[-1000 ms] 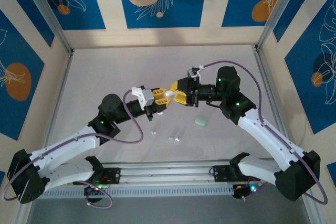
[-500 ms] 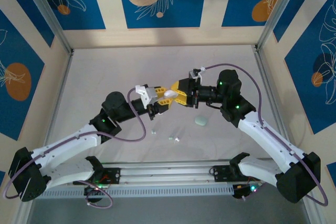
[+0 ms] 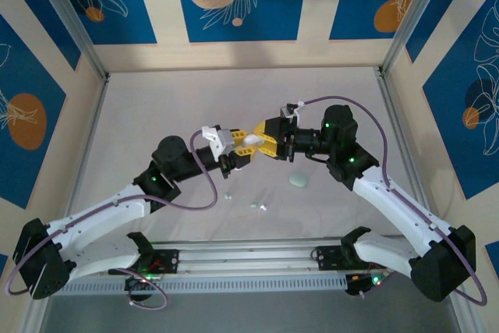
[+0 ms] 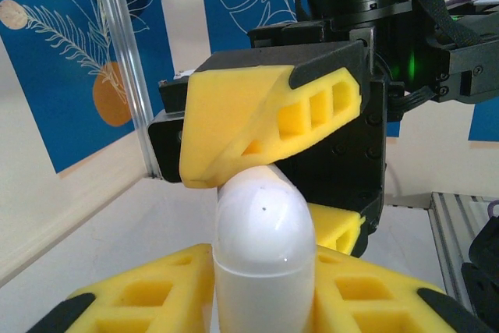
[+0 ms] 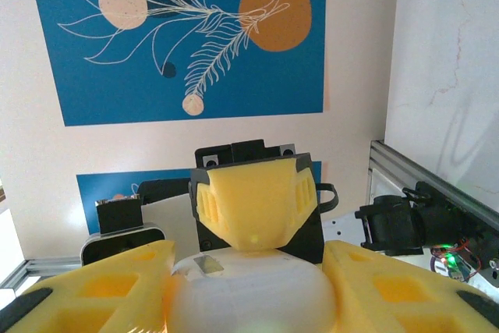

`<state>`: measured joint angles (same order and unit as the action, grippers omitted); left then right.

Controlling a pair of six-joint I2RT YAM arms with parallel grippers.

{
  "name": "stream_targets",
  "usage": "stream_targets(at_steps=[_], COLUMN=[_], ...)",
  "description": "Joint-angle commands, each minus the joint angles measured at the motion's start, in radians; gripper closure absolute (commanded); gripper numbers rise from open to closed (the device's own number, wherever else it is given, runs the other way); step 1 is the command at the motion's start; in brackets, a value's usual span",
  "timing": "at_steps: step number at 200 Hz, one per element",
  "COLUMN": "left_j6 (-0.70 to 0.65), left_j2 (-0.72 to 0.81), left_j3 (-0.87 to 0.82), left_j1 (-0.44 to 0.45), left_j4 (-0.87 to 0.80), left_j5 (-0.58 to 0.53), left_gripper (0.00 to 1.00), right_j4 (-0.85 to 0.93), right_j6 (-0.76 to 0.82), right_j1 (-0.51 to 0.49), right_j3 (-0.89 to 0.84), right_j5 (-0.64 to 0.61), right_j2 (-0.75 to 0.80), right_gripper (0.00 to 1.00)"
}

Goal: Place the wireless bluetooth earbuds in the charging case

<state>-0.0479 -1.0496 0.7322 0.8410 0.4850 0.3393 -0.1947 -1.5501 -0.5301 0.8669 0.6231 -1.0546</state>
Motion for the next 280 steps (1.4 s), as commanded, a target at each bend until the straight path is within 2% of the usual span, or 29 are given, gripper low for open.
stream_targets(at_steps=[1,34,56,88,121,153,184,232,280], left_j6=[0.017,0.028,0.041,0.075,0.129,0.162,0.178,0.192,0.203], left_j2=[-0.004,0.001,0.015,0.042,0.073,0.092,0.097,0.085,0.068], left_j3=[0.033,0.033,0.027,0.007,-0.025,-0.031,-0.029,-0.016,-0.005], left_j1=[0.006,0.006,0.006,0.007,0.006,0.006,0.006,0.006,0.006], left_j4=[0.027,0.025,0.016,0.005,0.004,0.001,0.006,0.012,0.03], left_j5=[0.012,0.007,-0.003,0.007,0.028,0.05,0.059,0.086,0.139], left_gripper=[0.72,0.78,0.81,0.83,0.83,0.83,0.83,0.83,0.83], right_j4=[-0.02,0.005,0.11,0.342,0.572,0.695,0.723,0.698,0.695], right_j6=[-0.002,0.031,0.129,0.415,0.787,1.012,1.049,1.041,1.011], right_j1=[-0.004,-0.004,-0.003,0.011,0.015,0.01,-0.005,-0.025,-0.024], right_j3=[-0.012,-0.012,0.005,0.077,0.148,0.215,0.263,0.29,0.311], right_j5=[-0.012,-0.017,-0.057,-0.125,-0.201,-0.15,-0.121,-0.143,-0.239], right_j2=[0.028,0.035,0.065,0.127,0.17,0.149,0.101,0.061,0.029], right_gripper=[0.53,0.52,0.47,0.36,0.34,0.34,0.34,0.34,0.34])
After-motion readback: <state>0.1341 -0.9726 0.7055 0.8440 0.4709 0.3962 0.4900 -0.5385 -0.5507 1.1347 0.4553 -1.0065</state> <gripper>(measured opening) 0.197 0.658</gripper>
